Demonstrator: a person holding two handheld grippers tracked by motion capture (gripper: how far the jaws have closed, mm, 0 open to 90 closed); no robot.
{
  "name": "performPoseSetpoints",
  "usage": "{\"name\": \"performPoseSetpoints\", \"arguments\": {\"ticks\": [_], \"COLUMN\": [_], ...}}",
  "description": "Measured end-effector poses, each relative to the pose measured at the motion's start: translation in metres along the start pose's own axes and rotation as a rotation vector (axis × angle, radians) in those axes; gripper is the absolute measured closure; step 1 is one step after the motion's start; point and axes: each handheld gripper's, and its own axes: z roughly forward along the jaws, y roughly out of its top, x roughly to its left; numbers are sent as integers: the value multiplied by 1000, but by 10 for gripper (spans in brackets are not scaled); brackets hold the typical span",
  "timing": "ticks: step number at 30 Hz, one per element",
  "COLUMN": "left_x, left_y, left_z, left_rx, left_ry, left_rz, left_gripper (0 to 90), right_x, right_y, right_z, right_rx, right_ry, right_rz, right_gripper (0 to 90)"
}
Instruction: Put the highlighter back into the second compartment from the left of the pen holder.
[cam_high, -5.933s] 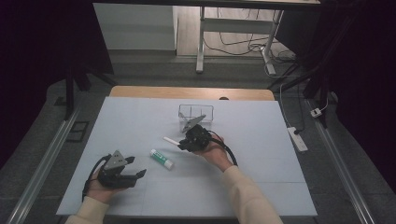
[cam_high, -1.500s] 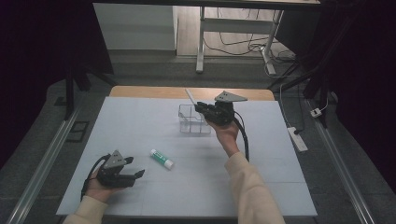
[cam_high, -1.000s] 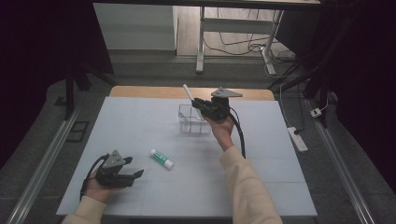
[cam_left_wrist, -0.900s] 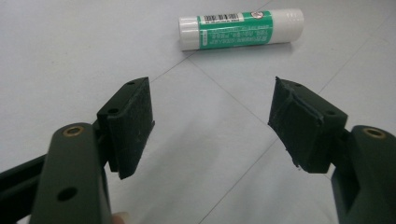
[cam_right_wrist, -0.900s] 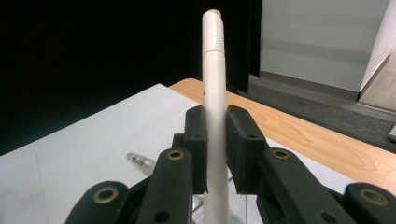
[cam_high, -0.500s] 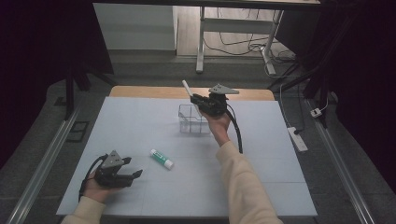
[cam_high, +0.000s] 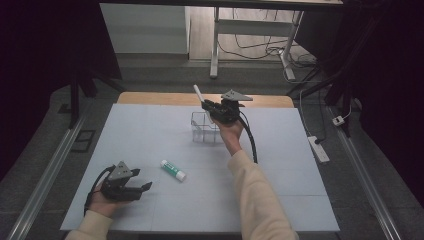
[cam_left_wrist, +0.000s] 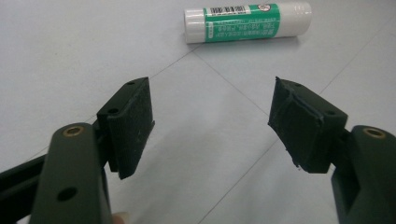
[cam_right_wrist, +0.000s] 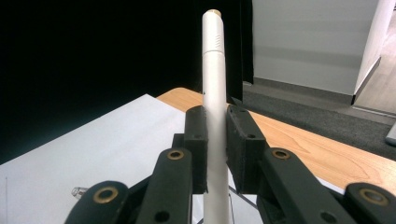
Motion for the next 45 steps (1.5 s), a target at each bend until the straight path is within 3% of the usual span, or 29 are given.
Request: {"name": "performPoseSetpoints", "arguments": {"ticks": [16, 21, 25, 29, 38, 45], "left_x": [-1, -1, -1, -2, -3, -3], "left_y": [0, 0, 0, 0, 1, 1], "left_z": [-1, -1, -2, -1, -1, 0], "left_rx": [1, 1, -2, 0, 3, 6], "left_ry": [0, 1, 3, 3, 5, 6], "left_rz": [5, 5, 6, 11, 12, 16], "left_gripper": [300, 300, 299, 299, 299, 299], "right_x": [1, 2, 4, 2, 0, 1], "right_y": [-7, -10, -14, -13, -13, -15], "right_z": [3, 2, 0, -9, -22, -36], "right_rx": [11, 21, 45, 18, 36, 58], "right_ry": [-7, -35, -77, -91, -50, -33], "right_rz": [-9, -19, -25, -14, 2, -13], "right_gripper": [778, 770, 518, 474, 494, 513]}}
